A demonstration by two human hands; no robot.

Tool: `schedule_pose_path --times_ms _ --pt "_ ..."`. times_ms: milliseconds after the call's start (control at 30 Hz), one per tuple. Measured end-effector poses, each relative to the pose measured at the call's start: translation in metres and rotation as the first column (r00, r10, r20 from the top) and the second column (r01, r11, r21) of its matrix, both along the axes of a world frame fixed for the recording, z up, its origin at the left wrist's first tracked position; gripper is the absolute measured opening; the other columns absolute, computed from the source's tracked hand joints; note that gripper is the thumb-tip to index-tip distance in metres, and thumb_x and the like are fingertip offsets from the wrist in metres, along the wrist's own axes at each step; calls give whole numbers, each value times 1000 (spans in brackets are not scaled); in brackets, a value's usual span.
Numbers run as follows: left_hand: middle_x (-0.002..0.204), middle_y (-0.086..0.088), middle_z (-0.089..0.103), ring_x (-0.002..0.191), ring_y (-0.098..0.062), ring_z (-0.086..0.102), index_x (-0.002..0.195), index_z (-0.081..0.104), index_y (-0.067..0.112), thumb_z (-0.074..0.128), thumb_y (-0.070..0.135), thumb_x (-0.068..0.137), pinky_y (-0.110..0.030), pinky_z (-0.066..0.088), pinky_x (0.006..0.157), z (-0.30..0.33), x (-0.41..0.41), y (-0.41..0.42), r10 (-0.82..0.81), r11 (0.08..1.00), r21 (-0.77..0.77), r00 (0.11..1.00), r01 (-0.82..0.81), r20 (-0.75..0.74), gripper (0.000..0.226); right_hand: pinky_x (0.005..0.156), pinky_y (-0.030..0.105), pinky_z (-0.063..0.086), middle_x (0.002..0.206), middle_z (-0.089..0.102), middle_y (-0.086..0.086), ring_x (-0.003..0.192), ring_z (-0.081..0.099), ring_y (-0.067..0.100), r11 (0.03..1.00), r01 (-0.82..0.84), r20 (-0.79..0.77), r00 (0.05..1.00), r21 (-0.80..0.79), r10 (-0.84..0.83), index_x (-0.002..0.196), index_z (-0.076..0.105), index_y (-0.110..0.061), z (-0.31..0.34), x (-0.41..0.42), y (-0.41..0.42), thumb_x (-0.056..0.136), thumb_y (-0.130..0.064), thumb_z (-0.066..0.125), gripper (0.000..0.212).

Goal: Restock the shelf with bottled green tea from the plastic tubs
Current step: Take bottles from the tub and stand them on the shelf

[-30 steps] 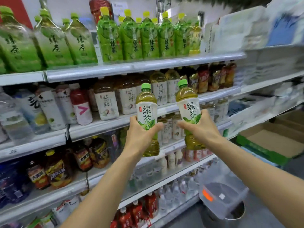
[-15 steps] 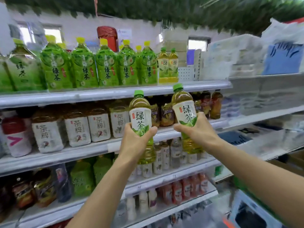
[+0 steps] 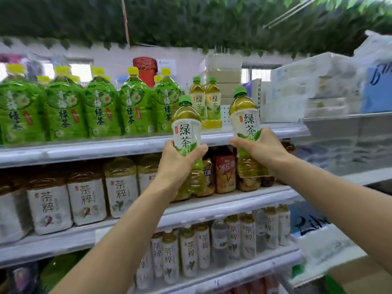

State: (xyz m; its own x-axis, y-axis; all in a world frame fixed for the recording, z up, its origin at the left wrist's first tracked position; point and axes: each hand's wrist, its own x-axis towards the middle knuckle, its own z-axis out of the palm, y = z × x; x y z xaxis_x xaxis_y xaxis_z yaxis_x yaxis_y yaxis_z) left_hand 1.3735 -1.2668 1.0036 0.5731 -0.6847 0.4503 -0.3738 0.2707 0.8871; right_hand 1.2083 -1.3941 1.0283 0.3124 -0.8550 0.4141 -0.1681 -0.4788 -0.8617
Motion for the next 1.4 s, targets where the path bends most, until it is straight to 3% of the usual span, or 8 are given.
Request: schedule_pose_path --times_ms 267,400,500,567,767,900,1167,1400 --pt "112 0 64 96 -9 59 126 50 16 79 36 83 -21 42 70 35 2 -79 -27 998 -55 999 26 -21 55 61 29 53 85 65 8 74 64 22 995 -91 163 983 51 82 97 57 -11 58 7 -77 79 -23 81 32" --pt "112 2 64 100 -9 58 126 51 17 80 40 82 -20 41 71 47 4 -112 22 996 -85 1000 -22 -8 57 48 22 52 95 65 9 73 66 19 989 -137 251 961 59 118 120 49 -5 84 19 -121 77 -23 82 57" --pt "111 1 66 98 -9 59 126 53 15 79 41 82 -21 41 71 55 4 -136 73 992 -103 997 -74 -21 58 76 37 60 108 63 10 90 68 25 989 -144 289 948 21 132 126 42 -9 95 29 -150 53 -46 90 95" --pt "113 1 66 102 -12 60 127 52 16 80 44 80 -22 41 72 60 4 -154 112 987 -114 993 -114 -24 61 96 37 50 103 57 4 95 62 21 993 -113 267 956 -30 117 131 39 -8 101 34 -173 63 -44 88 91" --pt "104 3 65 91 -5 57 108 53 22 78 39 84 -17 39 65 76 -5 -197 165 979 -124 986 -164 -5 38 64 23 47 105 54 6 89 59 16 985 -172 228 958 -26 173 130 29 -8 105 55 -238 85 -12 74 63" --pt "92 8 61 86 -7 58 93 50 24 78 36 85 -18 39 63 81 -9 -211 189 976 -108 982 -189 -5 31 86 33 53 111 55 10 97 60 24 973 -230 163 960 -4 227 120 27 -11 91 71 -266 86 -3 71 56" --pt "103 3 60 101 -19 60 108 38 26 80 42 81 -40 49 96 80 -1 -228 218 973 -66 975 -221 -45 53 86 29 48 120 51 11 107 56 23 939 -340 50 938 -51 343 132 22 -10 86 100 -298 87 -5 71 66" --pt "93 8 51 102 -22 59 106 28 27 78 41 83 -41 48 97 81 0 -229 185 978 -87 980 -191 -68 57 98 32 40 122 46 8 120 49 24 942 -330 -25 944 -68 329 135 20 -9 87 121 -313 90 -13 71 69"
